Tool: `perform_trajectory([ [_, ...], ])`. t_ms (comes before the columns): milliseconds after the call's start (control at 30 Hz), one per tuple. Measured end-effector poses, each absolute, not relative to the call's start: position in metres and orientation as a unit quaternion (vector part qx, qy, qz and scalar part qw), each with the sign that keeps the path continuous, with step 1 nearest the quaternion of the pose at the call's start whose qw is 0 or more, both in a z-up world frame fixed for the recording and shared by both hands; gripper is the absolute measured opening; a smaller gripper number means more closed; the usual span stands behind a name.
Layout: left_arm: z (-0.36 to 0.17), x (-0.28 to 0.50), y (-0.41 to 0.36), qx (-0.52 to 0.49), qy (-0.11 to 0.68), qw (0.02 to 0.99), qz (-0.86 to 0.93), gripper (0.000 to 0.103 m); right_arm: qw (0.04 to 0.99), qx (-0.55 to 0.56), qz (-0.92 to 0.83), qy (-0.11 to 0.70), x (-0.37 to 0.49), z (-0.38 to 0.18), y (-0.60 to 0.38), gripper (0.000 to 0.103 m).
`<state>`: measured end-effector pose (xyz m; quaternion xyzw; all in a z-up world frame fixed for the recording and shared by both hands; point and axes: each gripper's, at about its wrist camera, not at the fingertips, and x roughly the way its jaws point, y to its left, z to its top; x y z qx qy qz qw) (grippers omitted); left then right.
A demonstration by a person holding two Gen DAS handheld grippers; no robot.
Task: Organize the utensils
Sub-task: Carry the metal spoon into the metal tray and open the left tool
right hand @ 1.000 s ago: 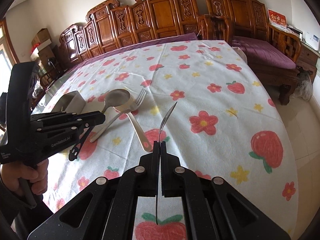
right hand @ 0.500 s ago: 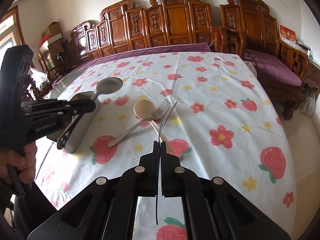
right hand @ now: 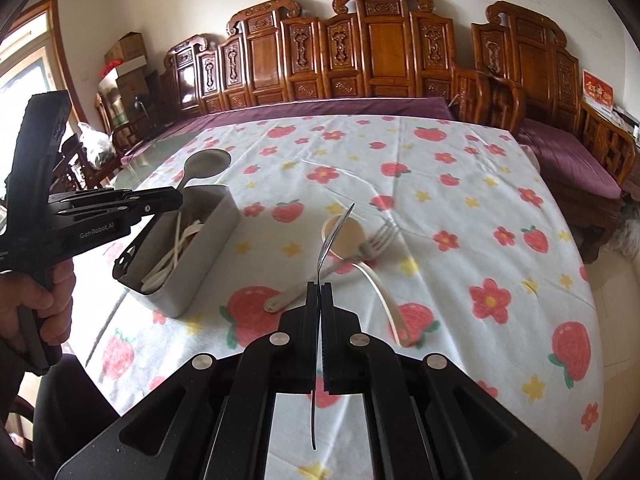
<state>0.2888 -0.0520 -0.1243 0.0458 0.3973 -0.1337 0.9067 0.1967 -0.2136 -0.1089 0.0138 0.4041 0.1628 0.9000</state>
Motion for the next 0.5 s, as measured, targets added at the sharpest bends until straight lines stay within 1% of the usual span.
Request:
perform_trajectory([
  [233, -0.138, 0.301, -0.015, 0.039, 0.408, 0.906, -0.105, 0.005, 0.897, 0.005, 0.179, 0.405, 0.205, -0.111, -0.188, 0.002],
  [500, -0.168, 0.315, 0.015, 0.034, 0.434, 0.897, -0.08, 0.005, 0.89, 0.0, 0.192, 0.414, 0.216, -0.122, -0.169, 0.002],
])
